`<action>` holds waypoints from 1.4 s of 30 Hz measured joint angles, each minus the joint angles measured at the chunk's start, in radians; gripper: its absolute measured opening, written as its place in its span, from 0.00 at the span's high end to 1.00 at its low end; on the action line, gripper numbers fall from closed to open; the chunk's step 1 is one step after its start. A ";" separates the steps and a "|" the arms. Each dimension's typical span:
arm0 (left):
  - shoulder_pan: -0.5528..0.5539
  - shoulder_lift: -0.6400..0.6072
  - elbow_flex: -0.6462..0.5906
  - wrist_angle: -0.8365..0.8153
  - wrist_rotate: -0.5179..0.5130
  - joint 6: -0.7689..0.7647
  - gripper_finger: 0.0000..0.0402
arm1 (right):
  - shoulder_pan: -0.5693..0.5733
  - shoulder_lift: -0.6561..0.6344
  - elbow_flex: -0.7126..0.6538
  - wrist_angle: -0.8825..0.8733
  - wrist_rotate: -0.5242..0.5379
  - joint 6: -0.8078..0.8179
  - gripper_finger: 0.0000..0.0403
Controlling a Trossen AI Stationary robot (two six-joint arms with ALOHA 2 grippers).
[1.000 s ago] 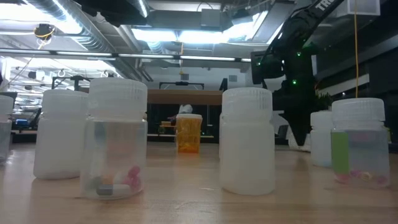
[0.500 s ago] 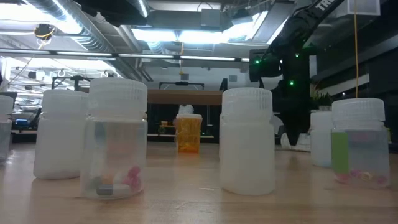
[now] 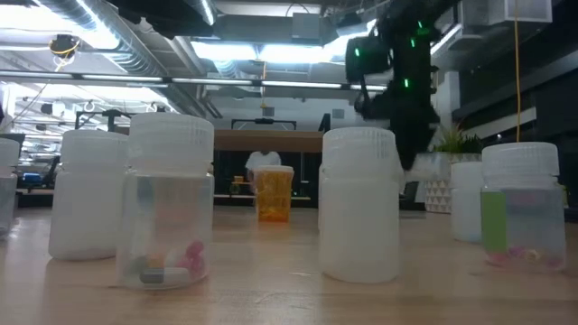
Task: Pick and place medicine bottles onto shelf by color
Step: Put the top right blue pill bottle on the shelf
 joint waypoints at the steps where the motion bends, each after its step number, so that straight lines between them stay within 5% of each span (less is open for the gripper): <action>1: 0.000 0.000 0.000 0.000 0.000 0.000 0.55 | 0.009 0.000 0.040 -0.045 -0.001 0.001 0.37; 7: 0.000 0.000 0.000 0.000 0.000 0.000 0.55 | 0.083 0.000 0.240 -0.077 -0.053 -0.008 0.37; 12: 0.000 0.000 0.000 0.000 0.000 0.000 0.55 | 0.162 0.000 0.258 0.210 0.017 -0.080 0.37; 18: 0.000 0.000 0.000 0.000 0.000 0.000 0.55 | 0.216 0.000 0.161 0.774 0.115 -0.252 0.37; 25: 0.000 0.000 0.000 0.000 0.000 0.000 0.55 | 0.169 0.000 -0.044 1.342 0.398 -0.306 0.37; 32: 0.000 0.000 0.000 0.001 0.000 0.000 0.55 | 0.114 0.051 -0.241 1.751 0.418 -0.220 0.37; 42: 0.000 0.000 0.000 0.005 0.000 0.025 0.55 | 0.126 0.184 -0.112 1.711 0.450 -0.467 0.37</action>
